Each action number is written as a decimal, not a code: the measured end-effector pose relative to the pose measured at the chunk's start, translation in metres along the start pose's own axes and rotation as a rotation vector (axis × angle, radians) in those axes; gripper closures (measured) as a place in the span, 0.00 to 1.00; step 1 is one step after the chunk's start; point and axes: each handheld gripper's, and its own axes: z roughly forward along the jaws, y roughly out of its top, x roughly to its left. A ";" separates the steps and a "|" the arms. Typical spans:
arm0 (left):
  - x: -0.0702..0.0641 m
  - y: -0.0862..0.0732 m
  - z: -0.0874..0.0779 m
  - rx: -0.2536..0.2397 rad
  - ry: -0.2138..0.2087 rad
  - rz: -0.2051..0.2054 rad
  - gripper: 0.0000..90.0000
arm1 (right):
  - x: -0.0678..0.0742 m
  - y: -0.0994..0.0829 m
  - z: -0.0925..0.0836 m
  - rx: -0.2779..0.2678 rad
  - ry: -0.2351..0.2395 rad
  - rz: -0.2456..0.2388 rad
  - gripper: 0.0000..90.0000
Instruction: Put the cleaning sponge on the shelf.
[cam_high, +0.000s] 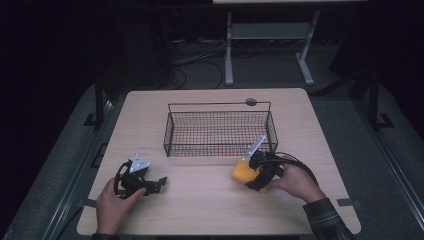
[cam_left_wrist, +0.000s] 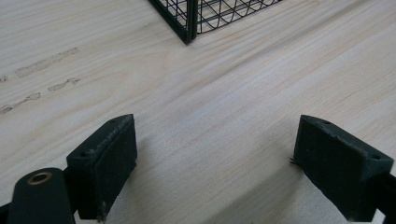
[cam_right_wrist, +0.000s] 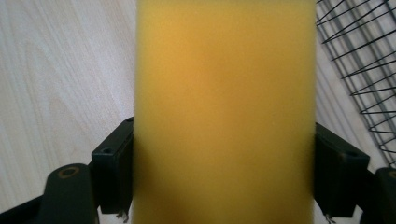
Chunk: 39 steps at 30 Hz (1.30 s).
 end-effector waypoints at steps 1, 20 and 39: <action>0.000 0.000 0.000 -0.001 0.000 -0.001 0.14 | 0.000 0.000 -0.001 0.000 -0.001 0.000 0.25; 0.000 0.000 0.000 -0.002 0.000 -0.003 0.14 | -0.009 0.004 -0.027 -0.006 -0.015 0.009 0.25; 0.000 0.000 0.000 -0.002 0.001 -0.001 0.14 | -0.024 0.012 -0.054 -0.038 -0.031 0.024 0.25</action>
